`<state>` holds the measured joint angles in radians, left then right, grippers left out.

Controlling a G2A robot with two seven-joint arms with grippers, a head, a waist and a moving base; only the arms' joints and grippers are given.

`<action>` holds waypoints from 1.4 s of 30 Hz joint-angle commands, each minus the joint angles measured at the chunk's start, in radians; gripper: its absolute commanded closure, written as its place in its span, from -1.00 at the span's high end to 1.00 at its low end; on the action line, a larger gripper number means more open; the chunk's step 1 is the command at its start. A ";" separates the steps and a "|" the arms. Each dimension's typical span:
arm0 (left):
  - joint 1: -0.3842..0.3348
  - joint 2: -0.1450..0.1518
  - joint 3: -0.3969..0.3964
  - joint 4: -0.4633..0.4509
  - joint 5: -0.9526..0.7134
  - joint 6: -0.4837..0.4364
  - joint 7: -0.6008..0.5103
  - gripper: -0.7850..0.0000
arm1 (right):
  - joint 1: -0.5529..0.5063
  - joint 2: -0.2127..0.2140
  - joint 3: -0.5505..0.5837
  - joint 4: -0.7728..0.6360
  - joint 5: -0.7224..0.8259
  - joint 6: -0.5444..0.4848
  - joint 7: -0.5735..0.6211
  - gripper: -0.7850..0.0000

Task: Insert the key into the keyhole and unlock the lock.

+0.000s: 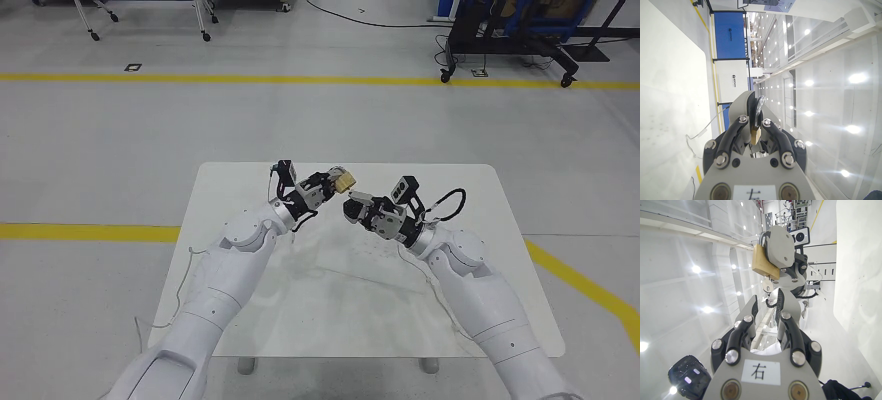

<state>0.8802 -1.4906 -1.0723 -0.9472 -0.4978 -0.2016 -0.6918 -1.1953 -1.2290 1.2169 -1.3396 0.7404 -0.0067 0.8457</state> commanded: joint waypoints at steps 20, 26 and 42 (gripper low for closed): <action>0.013 0.004 -0.001 -0.024 0.021 -0.061 -0.069 -1.00 | 0.033 -0.010 0.014 0.121 0.229 0.089 0.172 -1.00; 0.018 0.006 -0.004 -0.034 0.029 -0.098 -0.081 -1.00 | 0.067 -0.015 0.010 0.196 0.315 0.156 0.283 -1.00; 0.031 0.012 -0.019 -0.056 0.029 -0.153 -0.083 -1.00 | 0.114 -0.018 -0.006 0.288 0.301 0.172 0.369 -0.98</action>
<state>0.9108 -1.4790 -1.0911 -1.0027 -0.4673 -0.3539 -0.7756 -1.0803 -1.2483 1.2092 -1.0461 1.0512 0.1673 1.2178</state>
